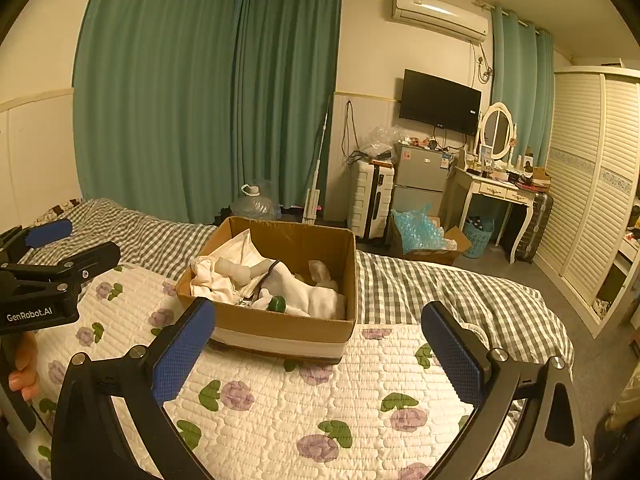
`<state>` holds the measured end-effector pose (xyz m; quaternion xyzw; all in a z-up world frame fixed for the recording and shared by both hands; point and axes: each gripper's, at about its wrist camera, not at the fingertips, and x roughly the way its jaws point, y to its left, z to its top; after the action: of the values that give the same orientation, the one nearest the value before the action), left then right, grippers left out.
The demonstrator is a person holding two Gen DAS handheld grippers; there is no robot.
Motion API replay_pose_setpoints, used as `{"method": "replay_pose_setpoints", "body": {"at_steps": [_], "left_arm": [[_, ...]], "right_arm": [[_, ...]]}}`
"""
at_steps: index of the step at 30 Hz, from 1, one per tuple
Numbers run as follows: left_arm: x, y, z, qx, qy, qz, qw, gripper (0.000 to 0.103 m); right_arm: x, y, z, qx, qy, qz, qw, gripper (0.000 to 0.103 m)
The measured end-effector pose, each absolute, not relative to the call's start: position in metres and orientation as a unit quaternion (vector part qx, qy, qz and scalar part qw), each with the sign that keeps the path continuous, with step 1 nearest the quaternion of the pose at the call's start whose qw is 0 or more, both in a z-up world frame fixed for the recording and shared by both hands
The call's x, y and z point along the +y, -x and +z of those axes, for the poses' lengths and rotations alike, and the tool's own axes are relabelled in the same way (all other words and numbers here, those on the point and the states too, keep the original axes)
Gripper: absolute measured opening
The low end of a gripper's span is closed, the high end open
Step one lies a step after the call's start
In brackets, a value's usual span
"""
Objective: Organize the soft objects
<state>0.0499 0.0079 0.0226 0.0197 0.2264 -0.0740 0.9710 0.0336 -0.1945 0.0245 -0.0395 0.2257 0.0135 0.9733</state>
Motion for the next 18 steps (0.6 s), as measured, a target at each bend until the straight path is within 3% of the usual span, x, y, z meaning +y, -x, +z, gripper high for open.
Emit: {"method": "replay_pose_setpoints", "body": {"at_steps": [18], "left_arm": [[0.012,-0.0485,0.0193,0.235,-0.019,-0.066,0.97,0.101]], "right_arm": [[-0.1946,-0.0333,0.0244,0.226,0.039,0.014,0.973,0.103]]}}
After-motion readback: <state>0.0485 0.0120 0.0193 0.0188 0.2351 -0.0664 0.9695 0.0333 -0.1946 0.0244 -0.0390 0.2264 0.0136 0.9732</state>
